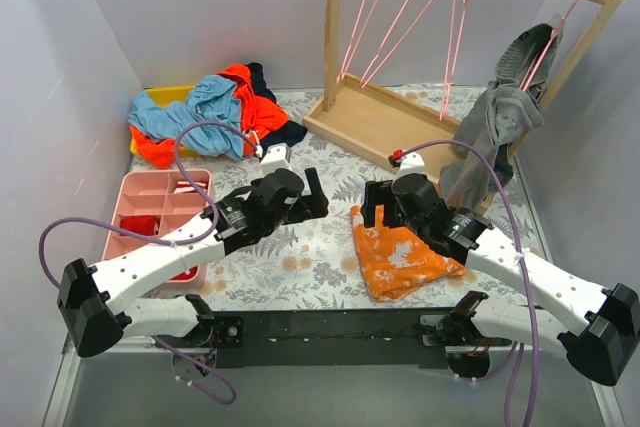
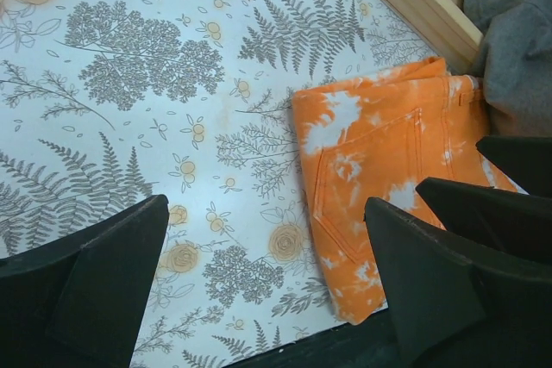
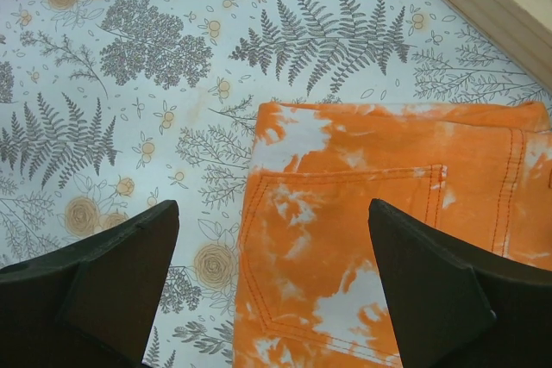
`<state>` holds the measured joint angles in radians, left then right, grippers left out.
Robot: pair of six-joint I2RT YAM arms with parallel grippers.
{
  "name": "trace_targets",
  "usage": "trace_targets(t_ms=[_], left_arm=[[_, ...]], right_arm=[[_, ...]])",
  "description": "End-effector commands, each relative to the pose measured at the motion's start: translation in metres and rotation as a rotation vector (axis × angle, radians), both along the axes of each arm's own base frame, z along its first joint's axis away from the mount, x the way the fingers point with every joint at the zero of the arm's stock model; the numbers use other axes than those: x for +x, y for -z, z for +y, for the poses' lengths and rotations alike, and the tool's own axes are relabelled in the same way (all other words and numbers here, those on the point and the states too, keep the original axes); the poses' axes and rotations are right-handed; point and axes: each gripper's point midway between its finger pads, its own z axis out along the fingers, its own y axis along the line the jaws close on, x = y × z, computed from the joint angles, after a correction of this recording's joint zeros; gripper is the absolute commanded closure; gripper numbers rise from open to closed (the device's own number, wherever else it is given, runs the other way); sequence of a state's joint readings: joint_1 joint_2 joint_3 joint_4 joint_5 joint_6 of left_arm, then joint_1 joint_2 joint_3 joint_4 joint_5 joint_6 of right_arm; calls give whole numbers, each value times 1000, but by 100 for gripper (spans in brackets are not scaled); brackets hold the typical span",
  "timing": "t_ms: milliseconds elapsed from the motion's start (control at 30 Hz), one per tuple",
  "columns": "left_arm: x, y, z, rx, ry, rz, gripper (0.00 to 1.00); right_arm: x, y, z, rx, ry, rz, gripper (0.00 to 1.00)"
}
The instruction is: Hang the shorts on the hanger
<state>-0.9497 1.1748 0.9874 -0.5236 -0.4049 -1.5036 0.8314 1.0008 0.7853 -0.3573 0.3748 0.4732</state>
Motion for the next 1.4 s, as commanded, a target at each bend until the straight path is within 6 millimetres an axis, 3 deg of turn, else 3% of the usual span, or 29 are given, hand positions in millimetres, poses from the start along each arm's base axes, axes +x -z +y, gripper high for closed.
trace_targets(t_ms=[0,133,333,433,467,500,533,567,633,667,700,733,800,833,900,933,967,1033,1067,1200,1300,1333,1367], left_arm=[[2,-29,8,-5,-6,-42,2],[11,-48,24,-25,-57,-109,2],[62,-75,65,-22,-194,-155,2],[108,-86,96,8,-302,-177,2],[131,-100,121,-12,-365,-194,2],[150,-89,130,3,-392,-166,3],[162,-89,142,1,-417,-167,6],[182,-101,167,-12,-481,-200,9],[211,-82,186,30,-522,-165,11],[225,-79,207,47,-569,-164,14],[239,-90,220,70,-604,-196,16],[256,-61,228,106,-621,-136,17],[278,-56,253,135,-676,-125,21],[288,-32,258,173,-675,-84,21],[307,-21,266,189,-677,-92,21],[316,-26,274,232,-692,-119,22],[325,0,282,263,-708,-75,23],[337,7,289,259,-715,-62,30],[341,20,296,257,-731,-42,32],[349,33,302,279,-718,-38,39],[351,27,299,278,-699,-51,62],[350,19,299,272,-699,-64,76],[349,14,299,267,-700,-74,80]], right_arm=[[0,-14,1,61,45,4,2],[-5,-8,-1,34,13,9,1],[-12,6,-7,-5,-23,11,1],[-16,12,-5,-11,-61,16,1],[-16,13,-4,-8,-70,14,1],[-17,13,-2,-5,-77,14,1],[-19,17,-1,-4,-94,23,1],[-19,16,3,6,-105,16,1],[-20,20,6,5,-133,23,1],[-19,18,9,12,-141,18,1],[-18,20,11,9,-145,22,1],[-19,20,13,11,-158,25,1],[-16,19,18,8,-167,24,1],[-16,18,20,9,-173,24,1],[-13,18,23,6,-181,21,1],[-13,19,24,7,-186,24,1],[-13,20,25,3,-189,25,2],[-13,25,28,-4,-204,38,2],[-13,27,28,-8,-207,44,2],[-14,34,28,-27,-214,61,2],[-15,36,27,-26,-212,64,2],[-15,36,27,-21,-209,65,2],[-15,36,27,-21,-208,63,2]])
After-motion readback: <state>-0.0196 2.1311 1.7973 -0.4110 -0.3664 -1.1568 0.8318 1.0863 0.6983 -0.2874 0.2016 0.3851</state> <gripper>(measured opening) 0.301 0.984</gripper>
